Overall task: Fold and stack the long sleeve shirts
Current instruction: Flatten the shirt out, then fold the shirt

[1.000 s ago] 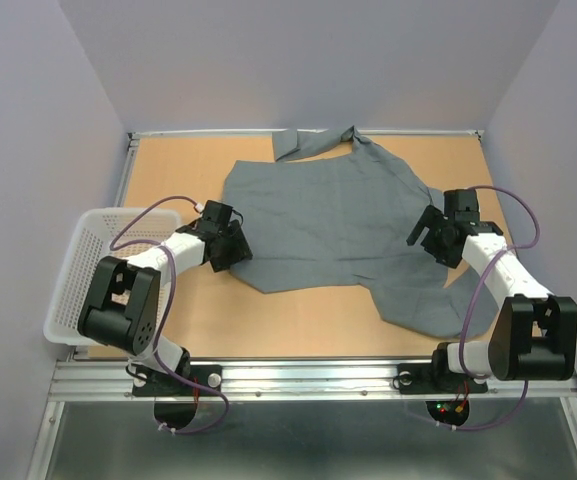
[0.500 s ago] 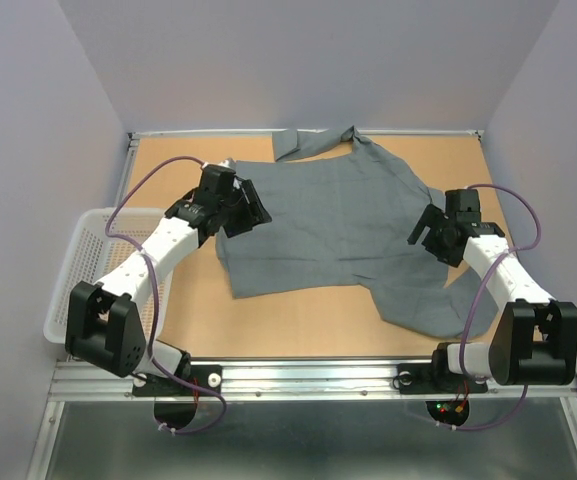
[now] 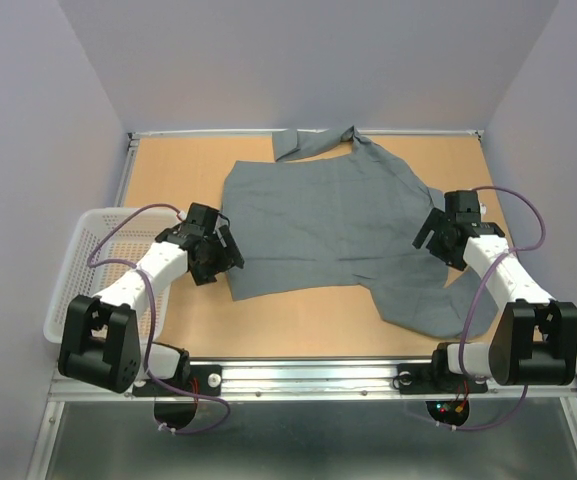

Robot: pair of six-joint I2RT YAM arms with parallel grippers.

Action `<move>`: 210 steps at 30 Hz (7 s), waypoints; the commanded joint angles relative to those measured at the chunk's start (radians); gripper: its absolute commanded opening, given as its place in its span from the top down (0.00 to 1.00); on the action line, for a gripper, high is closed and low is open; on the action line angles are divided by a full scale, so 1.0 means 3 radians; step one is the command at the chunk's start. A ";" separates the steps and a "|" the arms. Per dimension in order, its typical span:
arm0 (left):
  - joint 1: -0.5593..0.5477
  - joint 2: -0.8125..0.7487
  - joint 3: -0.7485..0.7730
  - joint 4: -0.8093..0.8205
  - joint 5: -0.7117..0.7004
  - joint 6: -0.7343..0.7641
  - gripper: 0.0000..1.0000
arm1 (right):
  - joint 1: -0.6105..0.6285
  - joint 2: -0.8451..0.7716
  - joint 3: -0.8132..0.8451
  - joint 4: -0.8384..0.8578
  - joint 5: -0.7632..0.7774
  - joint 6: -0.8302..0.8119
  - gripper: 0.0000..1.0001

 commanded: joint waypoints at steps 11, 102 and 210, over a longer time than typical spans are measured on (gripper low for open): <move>0.0032 0.0147 -0.0484 0.0198 0.0339 0.0125 0.15 | -0.0423 0.0034 -0.0223 -0.0271 0.0132 0.0289 0.16; -0.0070 0.0905 0.0855 0.0080 -0.0362 0.0569 0.95 | -0.0484 0.0831 0.1086 -0.0490 -0.0237 -0.0181 0.97; 0.0456 0.1252 0.0839 0.0766 0.0176 0.0278 0.13 | -0.0443 0.1271 0.2062 -0.0040 -0.0129 0.0080 0.15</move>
